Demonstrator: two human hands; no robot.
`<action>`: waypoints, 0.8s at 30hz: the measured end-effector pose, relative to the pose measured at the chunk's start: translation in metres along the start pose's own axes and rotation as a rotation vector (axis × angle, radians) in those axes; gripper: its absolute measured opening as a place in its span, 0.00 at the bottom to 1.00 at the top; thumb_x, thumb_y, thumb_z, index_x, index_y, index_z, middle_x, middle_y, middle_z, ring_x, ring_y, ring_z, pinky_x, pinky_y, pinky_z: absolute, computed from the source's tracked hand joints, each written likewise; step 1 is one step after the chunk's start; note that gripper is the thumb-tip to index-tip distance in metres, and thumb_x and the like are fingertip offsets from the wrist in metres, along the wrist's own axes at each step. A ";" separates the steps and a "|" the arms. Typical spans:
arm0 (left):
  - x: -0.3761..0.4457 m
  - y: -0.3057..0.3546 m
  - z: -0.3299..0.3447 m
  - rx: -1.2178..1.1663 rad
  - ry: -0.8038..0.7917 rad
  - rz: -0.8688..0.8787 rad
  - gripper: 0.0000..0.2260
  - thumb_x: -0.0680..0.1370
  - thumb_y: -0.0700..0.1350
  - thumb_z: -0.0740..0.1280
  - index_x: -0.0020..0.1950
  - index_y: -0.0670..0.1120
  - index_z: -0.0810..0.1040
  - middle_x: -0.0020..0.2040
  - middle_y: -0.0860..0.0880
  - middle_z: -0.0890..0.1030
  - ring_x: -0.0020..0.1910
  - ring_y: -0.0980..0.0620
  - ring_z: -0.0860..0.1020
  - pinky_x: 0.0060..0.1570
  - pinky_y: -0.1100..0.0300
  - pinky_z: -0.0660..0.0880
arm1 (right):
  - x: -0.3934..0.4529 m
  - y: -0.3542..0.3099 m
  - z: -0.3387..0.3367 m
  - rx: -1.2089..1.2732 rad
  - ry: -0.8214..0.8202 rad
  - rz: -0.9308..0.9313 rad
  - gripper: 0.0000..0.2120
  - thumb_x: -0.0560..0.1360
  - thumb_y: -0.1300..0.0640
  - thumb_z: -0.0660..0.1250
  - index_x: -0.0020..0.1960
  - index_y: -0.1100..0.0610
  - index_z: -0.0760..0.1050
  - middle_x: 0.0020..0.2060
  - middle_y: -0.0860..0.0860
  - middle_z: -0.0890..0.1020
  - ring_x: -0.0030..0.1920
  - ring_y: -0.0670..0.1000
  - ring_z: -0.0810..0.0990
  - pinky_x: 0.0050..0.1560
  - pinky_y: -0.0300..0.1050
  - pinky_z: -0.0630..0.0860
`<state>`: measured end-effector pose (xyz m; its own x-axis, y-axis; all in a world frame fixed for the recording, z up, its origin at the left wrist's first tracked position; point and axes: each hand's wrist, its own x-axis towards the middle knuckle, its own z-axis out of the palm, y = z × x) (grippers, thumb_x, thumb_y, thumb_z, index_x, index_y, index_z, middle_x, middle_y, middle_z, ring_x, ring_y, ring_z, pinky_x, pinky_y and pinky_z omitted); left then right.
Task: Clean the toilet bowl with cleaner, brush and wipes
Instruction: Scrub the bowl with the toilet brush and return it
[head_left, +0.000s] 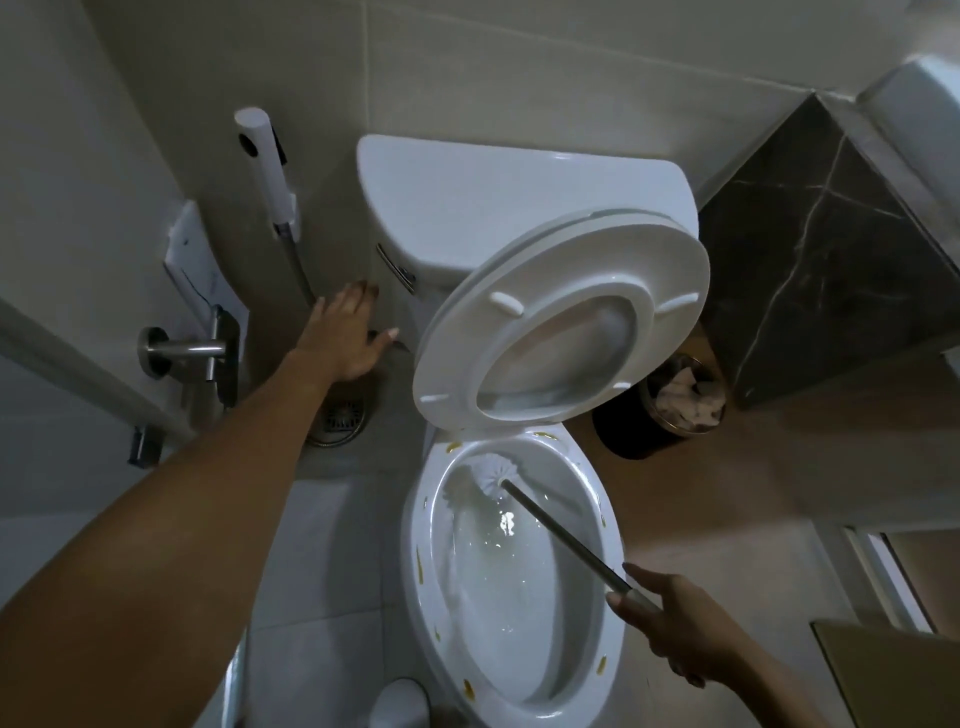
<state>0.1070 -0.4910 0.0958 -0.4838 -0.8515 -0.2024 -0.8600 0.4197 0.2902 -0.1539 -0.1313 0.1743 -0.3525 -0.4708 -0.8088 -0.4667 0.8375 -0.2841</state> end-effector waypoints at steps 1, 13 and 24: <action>0.006 -0.001 0.001 -0.002 0.003 0.005 0.32 0.81 0.59 0.52 0.78 0.44 0.45 0.79 0.44 0.47 0.77 0.48 0.46 0.74 0.47 0.44 | 0.002 0.000 0.002 0.008 -0.001 0.010 0.33 0.77 0.45 0.65 0.77 0.49 0.56 0.27 0.52 0.72 0.20 0.47 0.67 0.24 0.41 0.68; 0.043 0.001 -0.004 0.049 0.029 0.039 0.34 0.80 0.61 0.52 0.78 0.45 0.43 0.79 0.47 0.44 0.77 0.48 0.47 0.73 0.44 0.45 | 0.007 -0.007 0.007 0.010 -0.013 0.015 0.33 0.78 0.46 0.65 0.78 0.50 0.54 0.27 0.51 0.73 0.20 0.46 0.67 0.23 0.41 0.68; 0.047 -0.009 -0.001 0.106 -0.043 0.096 0.34 0.80 0.63 0.47 0.78 0.47 0.37 0.78 0.49 0.39 0.77 0.52 0.41 0.74 0.45 0.41 | 0.013 -0.010 0.003 0.023 -0.002 0.031 0.36 0.76 0.45 0.66 0.78 0.50 0.54 0.29 0.52 0.73 0.21 0.45 0.67 0.24 0.41 0.68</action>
<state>0.0921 -0.5347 0.0845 -0.5693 -0.7924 -0.2190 -0.8206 0.5313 0.2106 -0.1517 -0.1446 0.1652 -0.3650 -0.4443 -0.8182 -0.4367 0.8578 -0.2710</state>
